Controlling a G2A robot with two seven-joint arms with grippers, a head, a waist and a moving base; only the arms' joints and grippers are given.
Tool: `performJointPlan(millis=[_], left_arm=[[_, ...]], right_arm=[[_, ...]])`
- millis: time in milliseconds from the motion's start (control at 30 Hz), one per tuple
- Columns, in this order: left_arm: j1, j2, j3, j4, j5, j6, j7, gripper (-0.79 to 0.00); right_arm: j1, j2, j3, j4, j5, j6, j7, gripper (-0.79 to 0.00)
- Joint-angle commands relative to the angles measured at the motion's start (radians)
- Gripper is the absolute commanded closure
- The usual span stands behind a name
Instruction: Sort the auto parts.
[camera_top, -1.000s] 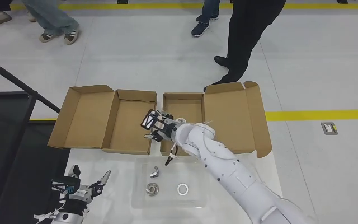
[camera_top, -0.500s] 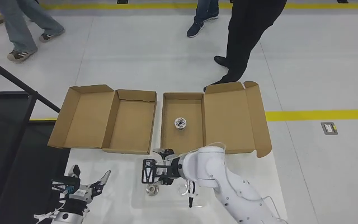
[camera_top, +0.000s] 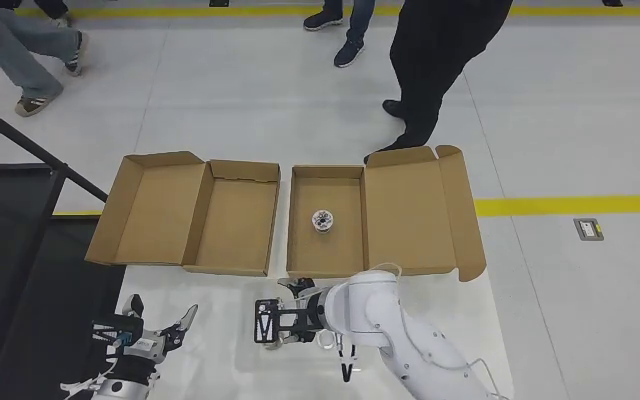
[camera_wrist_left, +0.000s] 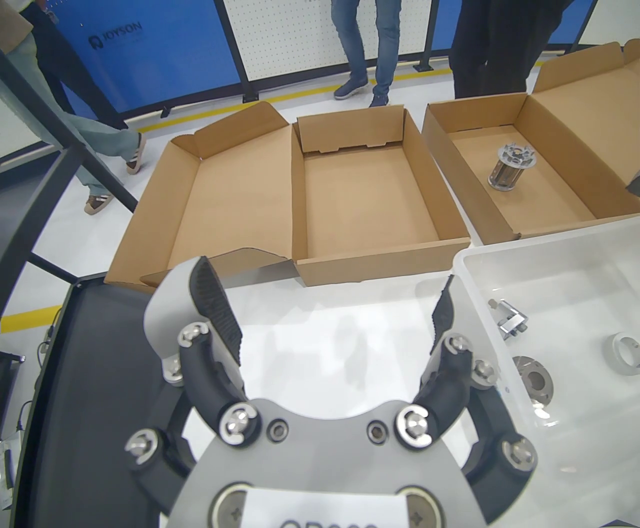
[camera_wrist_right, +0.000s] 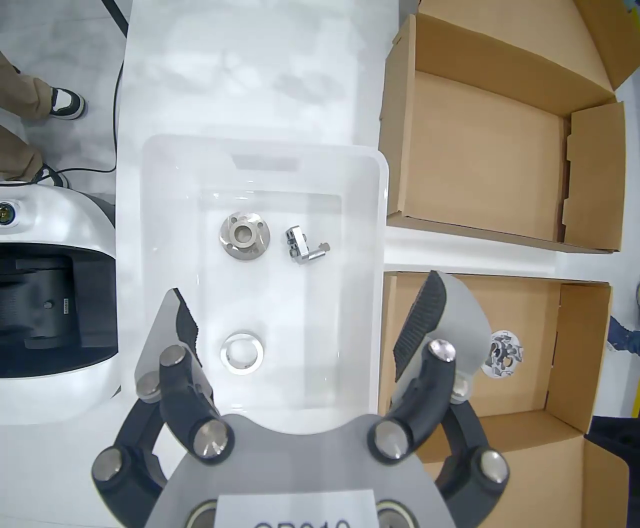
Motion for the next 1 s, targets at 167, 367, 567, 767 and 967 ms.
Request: performJointPlan(millis=[167, 367, 567, 767, 967], left_arm=[[0.000, 0.000, 0.000, 0.000, 0.000, 0.000, 0.000, -0.785], [0.000, 0.000, 0.000, 0.000, 0.000, 0.000, 0.000, -0.785], [0.000, 0.000, 0.000, 0.000, 0.000, 0.000, 0.000, -0.785], [0.000, 0.000, 0.000, 0.000, 0.000, 0.000, 0.000, -0.785], [0.000, 0.000, 0.000, 0.000, 0.000, 0.000, 0.000, -0.785]], right_arm=[[0.001, -0.002, -0.026, 0.109, -0.012, 0.057, 0.023, -0.785], [0.009, -0.006, -0.052, 0.178, 0.037, 0.049, 0.086, -0.785], [0.017, -0.006, -0.095, 0.218, 0.039, 0.093, 0.131, -0.696], [0.020, -0.001, -0.116, 0.254, 0.043, 0.150, 0.188, -0.613], [0.023, 0.001, -0.146, 0.263, 0.047, 0.196, 0.235, -0.573]])
